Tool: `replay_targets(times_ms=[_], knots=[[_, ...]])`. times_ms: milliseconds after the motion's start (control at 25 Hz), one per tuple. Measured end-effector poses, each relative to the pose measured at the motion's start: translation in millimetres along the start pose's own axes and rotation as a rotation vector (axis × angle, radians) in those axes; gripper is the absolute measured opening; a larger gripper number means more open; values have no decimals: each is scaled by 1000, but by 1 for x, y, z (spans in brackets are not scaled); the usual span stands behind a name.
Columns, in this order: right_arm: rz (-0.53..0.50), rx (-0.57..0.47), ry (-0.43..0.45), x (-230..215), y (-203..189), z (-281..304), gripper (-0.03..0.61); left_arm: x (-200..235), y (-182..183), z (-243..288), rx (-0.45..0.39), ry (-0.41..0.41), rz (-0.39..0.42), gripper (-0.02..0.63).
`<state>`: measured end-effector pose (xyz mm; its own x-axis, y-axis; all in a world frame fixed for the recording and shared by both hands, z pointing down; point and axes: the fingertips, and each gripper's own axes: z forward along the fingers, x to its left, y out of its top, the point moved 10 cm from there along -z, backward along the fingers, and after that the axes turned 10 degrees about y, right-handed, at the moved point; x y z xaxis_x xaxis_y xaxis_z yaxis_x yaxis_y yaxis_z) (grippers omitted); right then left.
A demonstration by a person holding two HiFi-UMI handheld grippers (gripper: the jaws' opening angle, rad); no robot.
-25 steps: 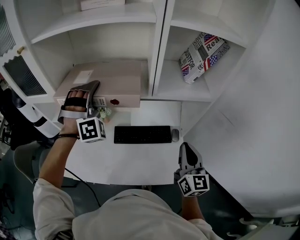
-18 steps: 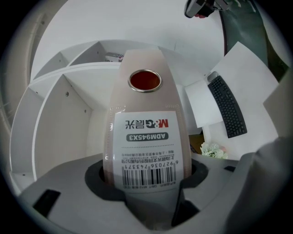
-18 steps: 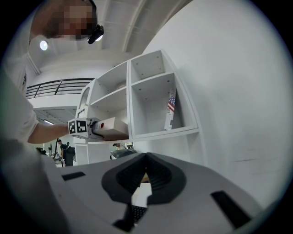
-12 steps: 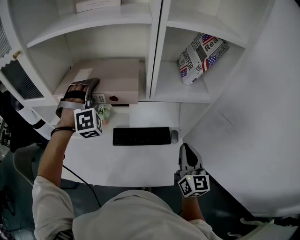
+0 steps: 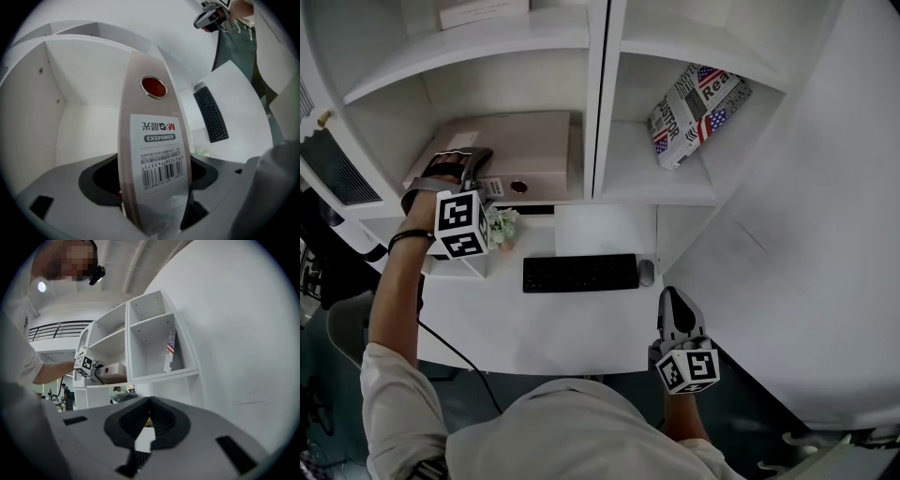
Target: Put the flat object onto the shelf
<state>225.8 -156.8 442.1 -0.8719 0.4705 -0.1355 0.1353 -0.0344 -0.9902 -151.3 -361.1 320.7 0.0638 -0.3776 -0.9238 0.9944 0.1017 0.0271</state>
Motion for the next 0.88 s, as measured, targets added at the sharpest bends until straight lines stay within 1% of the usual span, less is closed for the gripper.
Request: replay_targets(times_ms=[160, 360, 640, 880], knots=[[9, 0, -8, -4, -1, -1, 3, 6, -2, 4, 0, -62, 7, 391], [17, -3, -19, -12, -1, -1, 3, 12, -4, 11, 16, -110, 36, 400], [30, -6, -26, -22, -1, 5, 3, 20, -3, 16, 9, -211, 24, 414], [37, -10, -25, -30, -1, 12, 3, 21, -3, 16, 19, -290, 38, 422]])
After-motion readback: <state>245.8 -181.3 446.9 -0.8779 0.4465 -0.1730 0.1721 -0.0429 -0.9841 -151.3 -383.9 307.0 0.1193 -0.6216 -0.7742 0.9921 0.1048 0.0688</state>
